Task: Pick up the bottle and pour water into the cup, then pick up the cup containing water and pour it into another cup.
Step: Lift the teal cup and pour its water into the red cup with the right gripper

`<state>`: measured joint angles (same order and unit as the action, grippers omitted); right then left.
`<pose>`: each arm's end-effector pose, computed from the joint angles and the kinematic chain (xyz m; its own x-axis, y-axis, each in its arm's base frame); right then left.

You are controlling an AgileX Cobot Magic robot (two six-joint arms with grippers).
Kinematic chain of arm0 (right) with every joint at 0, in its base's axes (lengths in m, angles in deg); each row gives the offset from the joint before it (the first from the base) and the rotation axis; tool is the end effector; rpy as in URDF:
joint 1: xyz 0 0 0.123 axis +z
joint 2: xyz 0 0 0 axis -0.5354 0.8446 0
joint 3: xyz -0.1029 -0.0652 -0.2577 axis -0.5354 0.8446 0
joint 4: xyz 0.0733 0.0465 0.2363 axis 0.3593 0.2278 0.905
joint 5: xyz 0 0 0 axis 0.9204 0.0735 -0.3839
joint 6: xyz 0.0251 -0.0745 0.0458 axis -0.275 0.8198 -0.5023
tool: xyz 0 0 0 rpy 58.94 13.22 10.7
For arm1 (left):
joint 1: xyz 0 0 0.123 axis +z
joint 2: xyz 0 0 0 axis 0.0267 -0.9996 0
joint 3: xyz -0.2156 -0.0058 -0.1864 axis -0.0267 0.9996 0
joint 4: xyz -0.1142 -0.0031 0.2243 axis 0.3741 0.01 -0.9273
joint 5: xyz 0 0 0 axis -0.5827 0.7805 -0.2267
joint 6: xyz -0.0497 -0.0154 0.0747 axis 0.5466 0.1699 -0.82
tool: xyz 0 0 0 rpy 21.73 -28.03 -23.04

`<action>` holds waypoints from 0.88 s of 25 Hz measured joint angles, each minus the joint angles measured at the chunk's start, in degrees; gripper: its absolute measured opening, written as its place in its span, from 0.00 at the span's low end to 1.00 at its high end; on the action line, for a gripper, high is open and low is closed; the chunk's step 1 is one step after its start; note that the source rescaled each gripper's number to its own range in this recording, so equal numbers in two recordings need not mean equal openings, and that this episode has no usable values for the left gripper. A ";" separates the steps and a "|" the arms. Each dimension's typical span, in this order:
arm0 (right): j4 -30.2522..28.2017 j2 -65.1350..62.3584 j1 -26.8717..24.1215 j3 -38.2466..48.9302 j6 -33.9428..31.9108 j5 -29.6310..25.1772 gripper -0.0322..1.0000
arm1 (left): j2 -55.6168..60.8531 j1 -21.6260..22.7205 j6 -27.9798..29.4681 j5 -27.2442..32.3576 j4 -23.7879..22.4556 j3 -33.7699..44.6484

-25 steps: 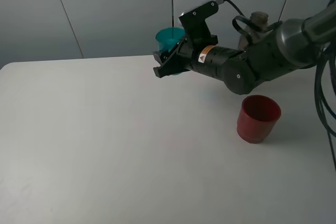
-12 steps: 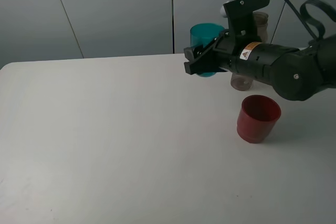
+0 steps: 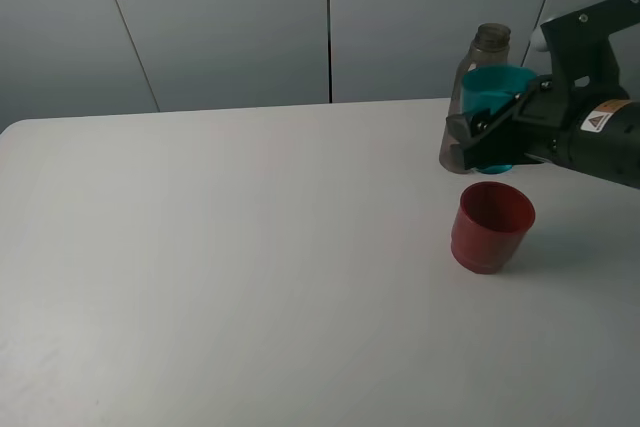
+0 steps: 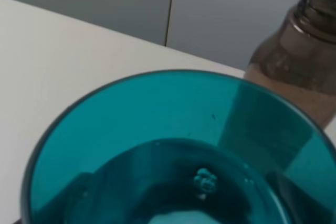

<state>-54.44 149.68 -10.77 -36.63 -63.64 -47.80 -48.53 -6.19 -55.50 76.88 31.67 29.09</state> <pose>0.2240 0.0827 0.1920 -0.3990 -0.2688 -0.8767 -0.3598 0.9253 -0.1199 -0.0069 0.0084 0.2788 -0.4610 0.0373 -0.8866 0.0045 0.9992 0.0397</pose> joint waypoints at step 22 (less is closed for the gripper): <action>-5.37 -4.54 -10.30 0.87 20.49 -17.34 0.08 | 0.00 0.00 0.00 0.00 0.00 0.00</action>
<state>-59.80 145.14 -21.07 -35.76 -43.15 -65.14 -48.53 -6.19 -55.50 76.88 31.67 29.09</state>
